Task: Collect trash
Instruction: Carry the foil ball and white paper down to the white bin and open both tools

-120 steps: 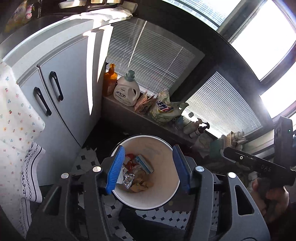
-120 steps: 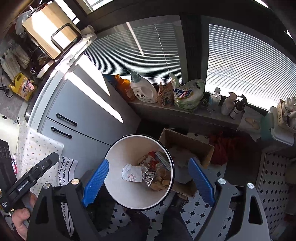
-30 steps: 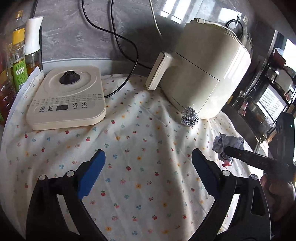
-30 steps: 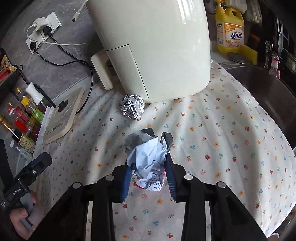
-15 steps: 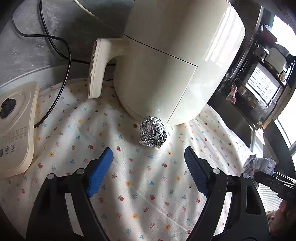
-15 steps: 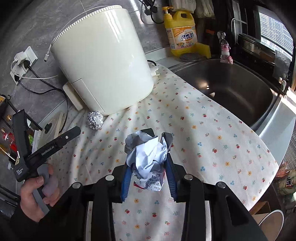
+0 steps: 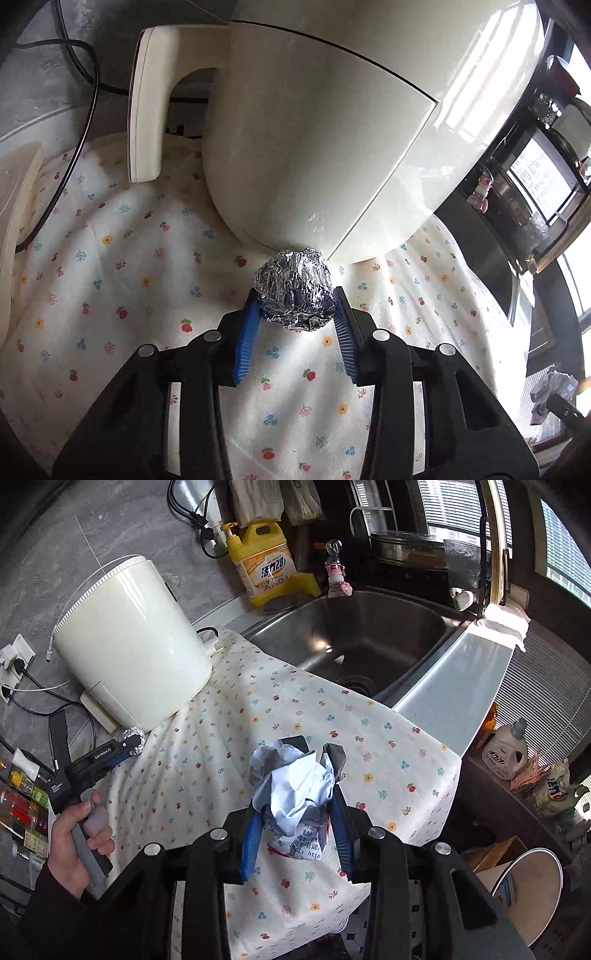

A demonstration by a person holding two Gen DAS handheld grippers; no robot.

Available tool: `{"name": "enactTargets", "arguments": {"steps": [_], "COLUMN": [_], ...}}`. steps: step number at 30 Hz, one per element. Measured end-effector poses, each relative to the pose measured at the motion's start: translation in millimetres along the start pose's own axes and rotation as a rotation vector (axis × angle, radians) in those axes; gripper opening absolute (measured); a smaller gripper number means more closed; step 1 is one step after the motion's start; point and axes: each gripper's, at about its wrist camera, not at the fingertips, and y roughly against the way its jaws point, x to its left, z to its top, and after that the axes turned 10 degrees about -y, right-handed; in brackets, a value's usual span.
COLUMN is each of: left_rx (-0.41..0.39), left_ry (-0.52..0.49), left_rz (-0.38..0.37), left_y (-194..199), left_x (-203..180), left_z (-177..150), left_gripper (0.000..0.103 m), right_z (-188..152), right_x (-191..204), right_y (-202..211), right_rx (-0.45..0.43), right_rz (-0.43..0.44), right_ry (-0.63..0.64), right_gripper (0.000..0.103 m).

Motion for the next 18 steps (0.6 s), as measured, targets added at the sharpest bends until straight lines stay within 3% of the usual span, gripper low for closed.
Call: {"name": "enactTargets", "arguments": {"steps": [11, 18], "left_rx": [-0.019, -0.016], "left_ry": [0.006, -0.029], "left_rz": [0.008, -0.016], "left_y": [43, 61], "left_x": [-43, -104], "left_z": [-32, -56], "left_gripper": [0.039, 0.039], "right_z": [7, 10], "right_x": [-58, -104], "right_y": [24, 48], "right_rx": [-0.005, -0.015], "right_rz": [0.022, 0.024], "right_ry": [-0.036, -0.066], "right_gripper": [0.035, 0.035]}}
